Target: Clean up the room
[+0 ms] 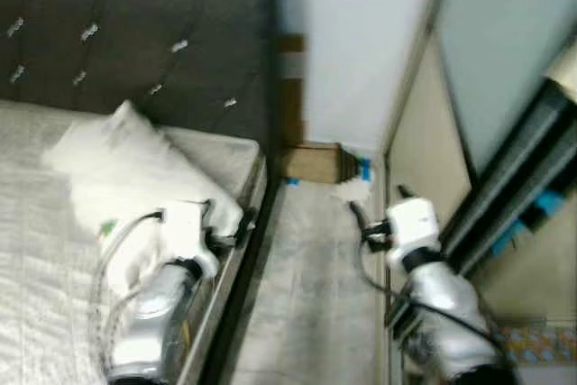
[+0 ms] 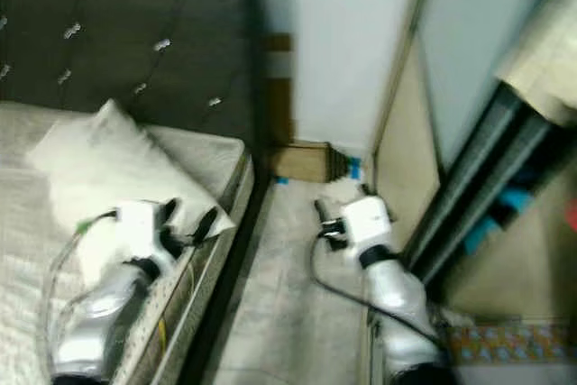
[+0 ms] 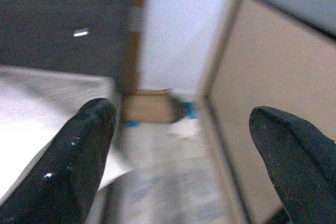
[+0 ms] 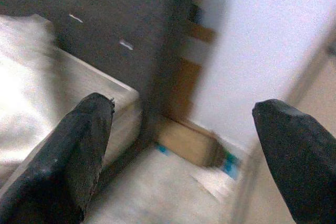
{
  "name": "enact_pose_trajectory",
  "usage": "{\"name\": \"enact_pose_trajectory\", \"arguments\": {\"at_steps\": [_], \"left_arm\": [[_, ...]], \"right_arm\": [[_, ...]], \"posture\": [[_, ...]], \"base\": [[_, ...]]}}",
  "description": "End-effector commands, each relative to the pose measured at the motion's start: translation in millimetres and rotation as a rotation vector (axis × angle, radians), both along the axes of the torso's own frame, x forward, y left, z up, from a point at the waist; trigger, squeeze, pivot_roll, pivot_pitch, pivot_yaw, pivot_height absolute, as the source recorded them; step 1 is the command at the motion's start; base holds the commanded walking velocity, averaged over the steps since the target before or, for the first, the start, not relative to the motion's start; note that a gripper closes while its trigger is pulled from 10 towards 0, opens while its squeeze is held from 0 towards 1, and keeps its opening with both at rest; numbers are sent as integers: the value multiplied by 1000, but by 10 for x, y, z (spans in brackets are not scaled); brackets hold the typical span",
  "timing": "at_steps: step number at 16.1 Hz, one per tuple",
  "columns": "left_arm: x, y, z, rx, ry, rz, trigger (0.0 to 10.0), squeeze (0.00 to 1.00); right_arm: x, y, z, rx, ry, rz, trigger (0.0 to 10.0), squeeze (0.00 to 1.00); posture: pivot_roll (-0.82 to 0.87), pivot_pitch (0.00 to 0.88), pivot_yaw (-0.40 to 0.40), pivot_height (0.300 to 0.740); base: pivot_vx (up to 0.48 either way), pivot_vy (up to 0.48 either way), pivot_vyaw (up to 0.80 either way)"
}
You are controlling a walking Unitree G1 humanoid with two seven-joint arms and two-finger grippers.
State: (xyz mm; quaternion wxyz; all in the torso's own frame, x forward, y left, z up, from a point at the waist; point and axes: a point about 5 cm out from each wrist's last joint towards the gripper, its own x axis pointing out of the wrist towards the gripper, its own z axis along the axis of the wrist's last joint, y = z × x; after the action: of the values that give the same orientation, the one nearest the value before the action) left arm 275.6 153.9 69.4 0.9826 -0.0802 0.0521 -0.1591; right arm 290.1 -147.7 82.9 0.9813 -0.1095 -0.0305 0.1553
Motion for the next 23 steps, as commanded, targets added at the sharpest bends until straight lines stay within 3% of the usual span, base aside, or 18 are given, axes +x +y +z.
{"name": "enact_pose_trajectory", "arguments": {"at_steps": [1, 6, 11, 23], "left_arm": [[21, -23, 45, -2, -21, 3, 10000, 0], [26, -97, 39, -19, -19, -16, 10000, 0], [44, -48, 35, 31, -35, 24, 10000, 0], [49, -71, 31, 30, -36, 7, 10000, 0]], "right_arm": [[-21, -34, -14, -12, 2, 3, 10000, 0], [7, -53, 10, -18, -7, 3, 10000, 0], [10, -73, 18, -29, -11, 0, 10000, 0], [21, -50, 10, -29, -14, 5, 10000, 0]], "posture": [[-6, 0, 0, 740], [-15, 0, 1, 740], [-18, 0, 1, 740], [-16, 0, 3, 740]], "base": [[0, 0, 800], [0, 0, 800], [0, 0, 800], [0, 0, 800]]}}
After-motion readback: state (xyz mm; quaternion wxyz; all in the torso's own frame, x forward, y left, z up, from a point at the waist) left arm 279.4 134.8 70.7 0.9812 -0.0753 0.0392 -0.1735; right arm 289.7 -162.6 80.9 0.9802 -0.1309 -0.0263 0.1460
